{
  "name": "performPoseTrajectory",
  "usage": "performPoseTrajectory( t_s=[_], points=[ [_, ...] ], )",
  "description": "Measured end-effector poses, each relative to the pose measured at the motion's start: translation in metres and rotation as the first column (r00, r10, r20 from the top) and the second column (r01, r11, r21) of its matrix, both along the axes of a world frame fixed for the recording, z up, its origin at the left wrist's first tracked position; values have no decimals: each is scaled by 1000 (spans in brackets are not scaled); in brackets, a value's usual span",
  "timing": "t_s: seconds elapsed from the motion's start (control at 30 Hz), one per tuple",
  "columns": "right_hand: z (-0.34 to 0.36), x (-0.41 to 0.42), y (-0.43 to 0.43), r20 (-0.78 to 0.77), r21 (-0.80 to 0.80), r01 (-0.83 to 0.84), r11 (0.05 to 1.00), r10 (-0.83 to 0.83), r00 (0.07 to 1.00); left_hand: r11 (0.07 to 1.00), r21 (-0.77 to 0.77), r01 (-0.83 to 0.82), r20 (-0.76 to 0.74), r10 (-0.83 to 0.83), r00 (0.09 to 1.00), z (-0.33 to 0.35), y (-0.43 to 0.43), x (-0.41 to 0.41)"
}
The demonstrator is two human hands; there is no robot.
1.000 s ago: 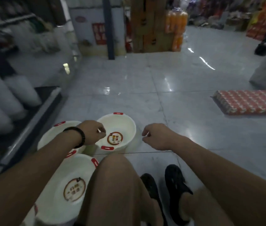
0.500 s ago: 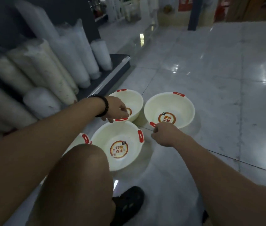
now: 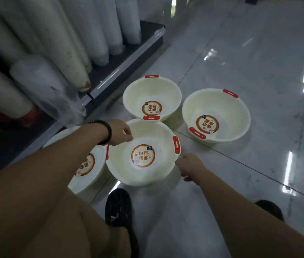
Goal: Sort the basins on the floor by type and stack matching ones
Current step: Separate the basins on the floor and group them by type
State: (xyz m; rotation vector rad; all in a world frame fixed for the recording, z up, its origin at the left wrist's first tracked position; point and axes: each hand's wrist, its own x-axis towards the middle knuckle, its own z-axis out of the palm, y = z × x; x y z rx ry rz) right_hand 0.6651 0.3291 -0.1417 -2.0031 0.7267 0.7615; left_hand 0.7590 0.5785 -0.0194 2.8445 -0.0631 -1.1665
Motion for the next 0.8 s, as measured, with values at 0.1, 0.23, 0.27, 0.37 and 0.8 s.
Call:
performPoseTrajectory(
  t_s=[0.1, 0.23, 0.27, 0.37, 0.8],
  points=[
    [-43, 4, 21, -170, 99, 213, 972, -195, 966, 993, 22, -118, -281, 119, 952, -15, 22, 13],
    [-77, 20, 39, -251, 189, 362, 913, -311, 917, 987, -58, -151, -265, 130, 955, -16, 37, 30],
    [-85, 25, 40, -257, 215, 381, 899, -325, 910, 985, -76, -154, -234, 133, 963, -14, 41, 34],
    [-100, 27, 37, -229, 195, 400, 896, -355, 907, 974, -137, -179, -215, 147, 965, -4, 49, 43],
    [-90, -88, -80, -207, 3, 507, 862, -495, 844, 993, -95, 72, -302, -97, 948, -7, -37, 29]
  ],
)
